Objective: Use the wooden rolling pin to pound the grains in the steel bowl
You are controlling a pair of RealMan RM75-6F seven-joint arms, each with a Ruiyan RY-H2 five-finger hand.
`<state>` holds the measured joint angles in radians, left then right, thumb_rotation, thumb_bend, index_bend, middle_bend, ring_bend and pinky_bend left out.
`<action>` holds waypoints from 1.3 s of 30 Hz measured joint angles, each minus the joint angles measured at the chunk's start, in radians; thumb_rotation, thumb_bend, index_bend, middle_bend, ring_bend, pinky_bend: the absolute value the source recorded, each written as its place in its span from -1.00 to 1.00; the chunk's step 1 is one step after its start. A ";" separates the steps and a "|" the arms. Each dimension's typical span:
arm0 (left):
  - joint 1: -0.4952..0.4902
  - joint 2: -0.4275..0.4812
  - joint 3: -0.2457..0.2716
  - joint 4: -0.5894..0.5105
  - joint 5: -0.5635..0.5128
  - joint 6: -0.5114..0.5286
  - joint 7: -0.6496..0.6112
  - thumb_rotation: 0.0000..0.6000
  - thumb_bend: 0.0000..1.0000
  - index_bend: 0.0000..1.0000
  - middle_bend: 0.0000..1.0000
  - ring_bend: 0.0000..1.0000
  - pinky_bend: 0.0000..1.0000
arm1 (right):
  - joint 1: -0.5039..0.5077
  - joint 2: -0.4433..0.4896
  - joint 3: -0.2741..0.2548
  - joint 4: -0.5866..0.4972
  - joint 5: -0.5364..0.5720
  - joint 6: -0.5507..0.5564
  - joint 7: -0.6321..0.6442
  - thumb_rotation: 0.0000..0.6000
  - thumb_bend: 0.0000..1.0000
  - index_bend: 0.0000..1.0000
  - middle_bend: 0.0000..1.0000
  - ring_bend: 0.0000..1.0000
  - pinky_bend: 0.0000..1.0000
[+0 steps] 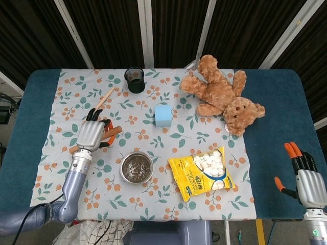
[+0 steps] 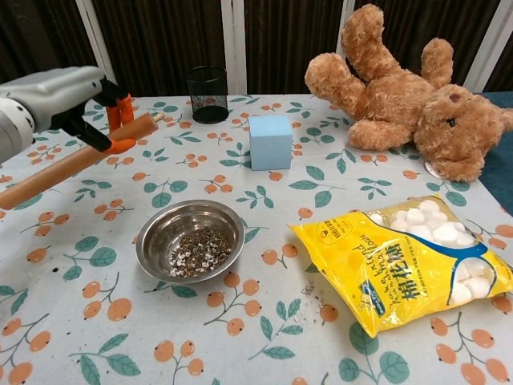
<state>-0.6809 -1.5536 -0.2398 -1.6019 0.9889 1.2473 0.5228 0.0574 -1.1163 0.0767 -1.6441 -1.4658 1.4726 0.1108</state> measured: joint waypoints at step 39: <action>0.097 -0.266 0.097 0.160 0.655 0.295 -0.917 1.00 0.65 0.12 0.26 -0.80 -1.00 | -0.001 -0.005 0.005 0.011 0.003 0.004 0.004 1.00 -0.28 -1.00 -1.00 -1.00 -1.00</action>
<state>-0.5839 -1.8194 -0.1431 -1.4424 1.6443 1.5424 -0.3942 0.0561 -1.1218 0.0815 -1.6333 -1.4627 1.4770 0.1144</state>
